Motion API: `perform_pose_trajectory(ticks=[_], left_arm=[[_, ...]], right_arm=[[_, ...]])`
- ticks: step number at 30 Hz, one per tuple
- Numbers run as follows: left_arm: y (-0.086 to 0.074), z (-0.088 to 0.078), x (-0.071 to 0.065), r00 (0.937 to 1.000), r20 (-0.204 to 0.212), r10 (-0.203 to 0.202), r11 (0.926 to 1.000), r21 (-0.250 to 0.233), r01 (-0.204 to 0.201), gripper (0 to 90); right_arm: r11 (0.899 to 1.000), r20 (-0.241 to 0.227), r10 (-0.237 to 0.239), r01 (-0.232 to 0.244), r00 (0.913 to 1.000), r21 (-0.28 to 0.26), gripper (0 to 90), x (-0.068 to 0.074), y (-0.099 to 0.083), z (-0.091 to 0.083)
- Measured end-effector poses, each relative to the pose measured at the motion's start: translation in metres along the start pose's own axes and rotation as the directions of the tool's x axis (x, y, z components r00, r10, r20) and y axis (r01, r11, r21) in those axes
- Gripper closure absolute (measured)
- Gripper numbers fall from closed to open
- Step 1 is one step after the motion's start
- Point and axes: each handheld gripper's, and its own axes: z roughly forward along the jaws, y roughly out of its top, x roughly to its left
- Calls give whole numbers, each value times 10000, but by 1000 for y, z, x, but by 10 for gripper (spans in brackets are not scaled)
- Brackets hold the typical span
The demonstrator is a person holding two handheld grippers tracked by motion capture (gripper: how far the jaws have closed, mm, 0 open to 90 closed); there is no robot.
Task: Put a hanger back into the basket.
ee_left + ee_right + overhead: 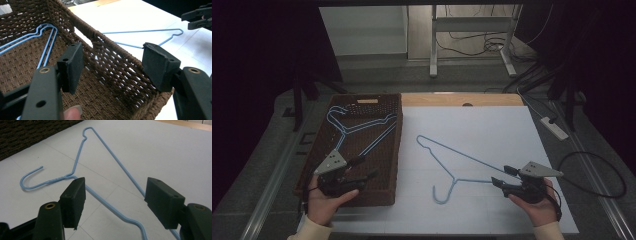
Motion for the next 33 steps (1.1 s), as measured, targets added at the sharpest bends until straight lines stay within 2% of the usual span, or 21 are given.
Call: perform_pose_trajectory(ticks=[5,9,12,14,18,22,27,31,33], left_arm=[[-2,1,-1,10000,54,7,10000,49,-8,337],[-3,3,-1,9999,166,5,9999,128,-7,332],[-3,2,-4,9997,242,52,9999,150,-55,329],[-3,2,-5,9996,250,120,9998,164,-124,327],[-4,2,-4,9996,264,114,9998,169,-118,325],[-4,1,-3,9995,298,53,9997,224,-60,323],[-4,2,-3,9992,401,28,9995,320,-41,316],[-4,3,-3,9991,415,35,9993,362,-50,315],[-4,2,-3,9992,403,25,9994,349,-39,314]], right_arm=[[9999,-61,-56,57,10000,150,355,0,1,2],[9990,65,-137,134,9999,419,361,-1,5,5],[9966,203,-374,358,9991,741,370,-4,12,7],[9954,228,-341,319,9992,900,390,-9,16,9],[9906,346,6,-53,9994,1369,446,-25,21,16],[9769,497,293,-392,9983,2102,539,-39,24,26],[9513,677,393,-581,9969,3028,758,-51,26,33],[9266,644,475,-681,9968,3698,891,-53,22,36],[9223,523,431,-599,9977,3819,900,-51,22,35]])
